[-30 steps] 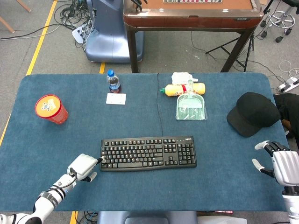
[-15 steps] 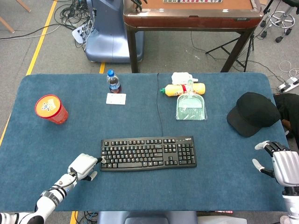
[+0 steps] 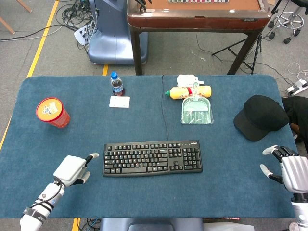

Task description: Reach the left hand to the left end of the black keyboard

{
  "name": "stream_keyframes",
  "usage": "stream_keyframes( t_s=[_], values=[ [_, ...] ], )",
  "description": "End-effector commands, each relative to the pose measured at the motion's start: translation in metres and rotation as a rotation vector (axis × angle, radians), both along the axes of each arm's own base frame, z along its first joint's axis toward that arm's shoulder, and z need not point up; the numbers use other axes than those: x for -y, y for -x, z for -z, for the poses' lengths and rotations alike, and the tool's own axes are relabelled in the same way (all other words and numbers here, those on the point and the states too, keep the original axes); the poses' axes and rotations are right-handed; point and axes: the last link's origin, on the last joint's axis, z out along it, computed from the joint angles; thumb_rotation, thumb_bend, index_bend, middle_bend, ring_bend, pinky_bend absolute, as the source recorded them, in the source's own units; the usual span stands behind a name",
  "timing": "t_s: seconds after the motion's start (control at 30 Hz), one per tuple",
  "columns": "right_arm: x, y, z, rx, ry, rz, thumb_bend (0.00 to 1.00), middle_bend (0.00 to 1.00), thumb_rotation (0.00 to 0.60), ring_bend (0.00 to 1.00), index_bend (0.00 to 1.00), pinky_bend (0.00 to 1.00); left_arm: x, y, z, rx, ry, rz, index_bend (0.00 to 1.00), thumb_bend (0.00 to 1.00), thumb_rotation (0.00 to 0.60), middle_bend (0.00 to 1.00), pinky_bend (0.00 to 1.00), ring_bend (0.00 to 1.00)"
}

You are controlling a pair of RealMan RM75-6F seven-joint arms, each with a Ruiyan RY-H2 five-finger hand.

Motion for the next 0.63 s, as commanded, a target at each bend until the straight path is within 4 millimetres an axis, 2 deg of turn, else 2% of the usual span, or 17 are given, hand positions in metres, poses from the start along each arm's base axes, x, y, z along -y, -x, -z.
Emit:
stream_keyframes(
  t_s=[0.03, 0.17, 0.23, 0.4, 0.63],
  values=[
    [0.0, 0.0, 0.002, -0.008, -0.005, 0.003, 0.21, 0.45, 0.6, 0.4, 0.47, 0.57, 0.02, 0.017, -0.02, -0.001, -0.127, 0.003, 0.2, 0.38, 0.6, 0.61, 0.83, 0.59],
    [0.0, 0.0, 0.003, -0.02, -0.009, 0.007, 0.21, 0.45, 0.6, 0.4, 0.47, 0.57, 0.036, 0.031, -0.03, -0.028, -0.218, 0.001, 0.29, 0.36, 0.6, 0.5, 0.74, 0.5],
    [0.0, 0.0, 0.004, -0.025, -0.008, 0.008, 0.21, 0.45, 0.6, 0.4, 0.47, 0.57, 0.043, 0.039, -0.035, -0.033, -0.265, -0.008, 0.31, 0.36, 0.6, 0.47, 0.72, 0.49],
    [0.0, 0.002, 0.003, -0.03, -0.002, 0.02, 0.21, 0.45, 0.6, 0.4, 0.47, 0.57, 0.049, 0.059, -0.044, -0.057, -0.365, -0.032, 0.34, 0.36, 0.6, 0.45, 0.7, 0.47],
    [0.002, 0.005, 0.003, -0.029, -0.004, 0.037, 0.21, 0.45, 0.6, 0.4, 0.47, 0.57, 0.049, 0.061, -0.049, -0.023, -0.39, -0.029, 0.35, 0.36, 0.6, 0.44, 0.69, 0.47]
  ],
)
